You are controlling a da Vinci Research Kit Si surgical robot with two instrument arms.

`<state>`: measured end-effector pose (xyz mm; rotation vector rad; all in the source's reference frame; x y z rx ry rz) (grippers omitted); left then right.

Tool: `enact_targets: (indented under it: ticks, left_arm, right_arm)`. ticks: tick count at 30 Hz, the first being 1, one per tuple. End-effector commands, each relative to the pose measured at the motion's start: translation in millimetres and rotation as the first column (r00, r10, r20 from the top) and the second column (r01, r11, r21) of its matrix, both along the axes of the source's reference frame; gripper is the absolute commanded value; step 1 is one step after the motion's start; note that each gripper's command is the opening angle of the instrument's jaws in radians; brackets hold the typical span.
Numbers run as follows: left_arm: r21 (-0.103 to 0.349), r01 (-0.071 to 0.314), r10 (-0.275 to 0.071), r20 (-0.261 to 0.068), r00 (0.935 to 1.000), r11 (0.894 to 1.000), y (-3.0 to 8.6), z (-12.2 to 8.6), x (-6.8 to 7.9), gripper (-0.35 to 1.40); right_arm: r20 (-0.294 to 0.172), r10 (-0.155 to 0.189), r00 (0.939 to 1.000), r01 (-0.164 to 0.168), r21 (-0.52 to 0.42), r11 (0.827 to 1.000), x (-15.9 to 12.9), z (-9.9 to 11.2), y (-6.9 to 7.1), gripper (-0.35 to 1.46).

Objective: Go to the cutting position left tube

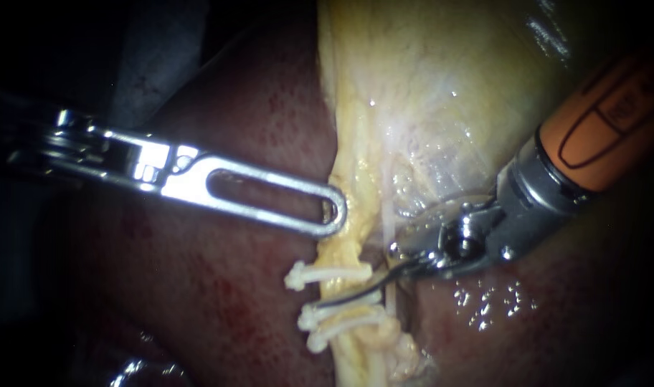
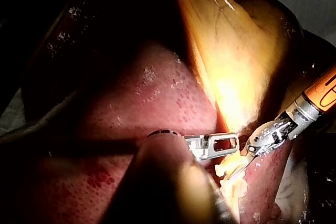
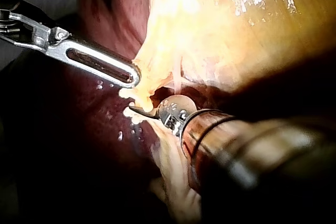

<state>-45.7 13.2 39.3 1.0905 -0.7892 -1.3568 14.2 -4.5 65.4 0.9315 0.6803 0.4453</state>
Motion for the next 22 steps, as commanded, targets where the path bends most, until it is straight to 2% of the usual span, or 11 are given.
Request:
enact_targets:
  ticks: [1, 22]
  left_arm:
    - [0.0, 0.0, 0.0, 0.0, 1.0, 1.0, 0.0, 0.0, 0.0, -0.35]
    - [0.0, 0.001, -0.001, -0.001, 1.0, 1.0, 0.0, 0.1, -0.1, -0.35]
  right_arm:
    - [-0.001, -0.001, 1.0, 0.001, 0.0, 1.0, 0.0, 0.0, 0.0, 0.1]
    - [-0.002, -0.002, 1.0, 0.002, -0.001, 1.0, -0.2, 0.2, 0.1, 0.25]
